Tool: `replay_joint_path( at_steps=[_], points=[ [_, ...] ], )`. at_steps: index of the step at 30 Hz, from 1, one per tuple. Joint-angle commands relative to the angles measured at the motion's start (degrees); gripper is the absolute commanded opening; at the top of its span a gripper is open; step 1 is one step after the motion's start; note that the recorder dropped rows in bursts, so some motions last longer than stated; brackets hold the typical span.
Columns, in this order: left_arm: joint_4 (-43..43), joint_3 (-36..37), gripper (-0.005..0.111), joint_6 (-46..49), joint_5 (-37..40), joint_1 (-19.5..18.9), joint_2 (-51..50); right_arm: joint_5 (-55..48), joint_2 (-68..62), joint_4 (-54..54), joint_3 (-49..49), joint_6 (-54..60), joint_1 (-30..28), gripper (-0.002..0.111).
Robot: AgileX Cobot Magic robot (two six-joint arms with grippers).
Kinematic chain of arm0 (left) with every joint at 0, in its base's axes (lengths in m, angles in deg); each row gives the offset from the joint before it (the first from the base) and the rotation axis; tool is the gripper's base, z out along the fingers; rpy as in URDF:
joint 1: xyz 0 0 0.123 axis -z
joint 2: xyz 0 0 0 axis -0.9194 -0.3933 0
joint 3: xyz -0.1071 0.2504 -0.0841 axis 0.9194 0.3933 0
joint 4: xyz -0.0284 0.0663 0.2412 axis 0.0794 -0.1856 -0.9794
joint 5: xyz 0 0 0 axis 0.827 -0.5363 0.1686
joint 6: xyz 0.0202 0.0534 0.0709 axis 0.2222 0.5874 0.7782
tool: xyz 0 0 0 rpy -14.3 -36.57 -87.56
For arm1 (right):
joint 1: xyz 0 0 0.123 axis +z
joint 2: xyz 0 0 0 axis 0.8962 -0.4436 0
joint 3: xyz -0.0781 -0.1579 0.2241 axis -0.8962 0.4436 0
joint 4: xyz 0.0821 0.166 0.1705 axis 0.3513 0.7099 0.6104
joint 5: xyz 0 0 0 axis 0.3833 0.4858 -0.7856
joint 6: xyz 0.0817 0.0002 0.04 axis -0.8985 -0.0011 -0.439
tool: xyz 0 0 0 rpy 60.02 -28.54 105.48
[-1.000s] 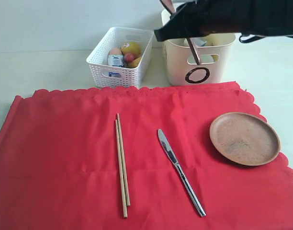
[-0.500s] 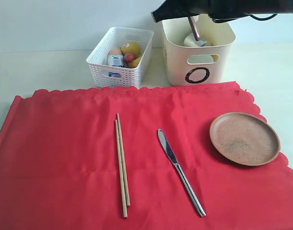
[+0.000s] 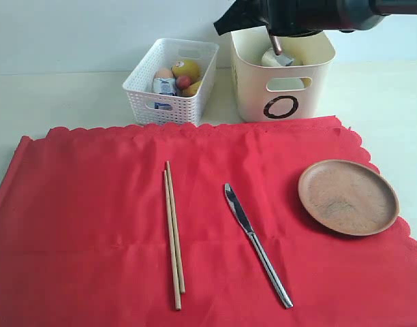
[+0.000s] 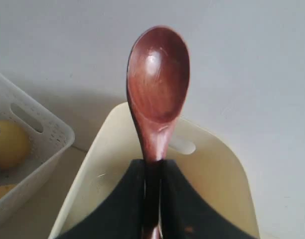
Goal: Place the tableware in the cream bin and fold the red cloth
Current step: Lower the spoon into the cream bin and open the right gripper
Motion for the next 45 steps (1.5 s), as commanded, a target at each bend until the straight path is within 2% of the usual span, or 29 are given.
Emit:
replay_joint_path(
  at_steps=[1, 3, 7, 16, 21, 27, 34, 37, 41, 45],
  points=[
    [-0.13, -0.16, 0.0, -0.32, -0.6, 0.29, -0.12, 0.43, -1.15, -2.02, -0.85, 0.21, -0.45, 0.0],
    [-0.13, -0.16, 0.0, -0.32, -0.6, 0.29, -0.12, 0.43, -1.27, -2.27, -0.85, 0.21, -0.45, 0.002],
    [-0.13, -0.16, 0.0, -0.32, -0.6, 0.29, -0.12, -0.2, -1.27, -4.7, -0.85, 0.21, -0.45, 0.015],
    [-0.13, -0.16, 0.0, -0.32, -0.6, 0.29, -0.12, 0.69, -1.27, -5.18, -0.85, 0.21, -0.45, 0.055],
    [-0.13, -0.16, 0.0, -0.32, -0.6, 0.29, -0.12, 0.87, -1.27, -5.18, -0.85, -2.62, -0.45, 0.064],
    [-0.13, -0.16, 0.0, -0.32, -0.6, 0.29, -0.12, 1.47, -1.27, -4.95, -0.85, -2.81, -0.45, 0.065],
    [-0.13, -0.16, 0.0, -0.32, -0.6, 0.29, -0.12, 13.78, -0.59, 0.29, -0.85, -2.15, -0.32, 0.065],
    [-0.13, -0.16, 0.0, -0.32, -0.6, 0.29, -0.12, 19.13, 0.26, 2.98, -0.85, 2.55, -0.32, 0.064],
    [-0.13, -0.16, 0.0, -0.32, -0.6, 0.29, -0.12, 23.47, 1.94, 7.66, -0.85, 12.21, -0.32, 0.056],
    [-0.13, -0.16, 0.0, -0.32, -0.6, 0.29, -0.12, 31.53, 3.59, 8.34, -0.85, 13.75, -0.32, 0.037]
  ],
)
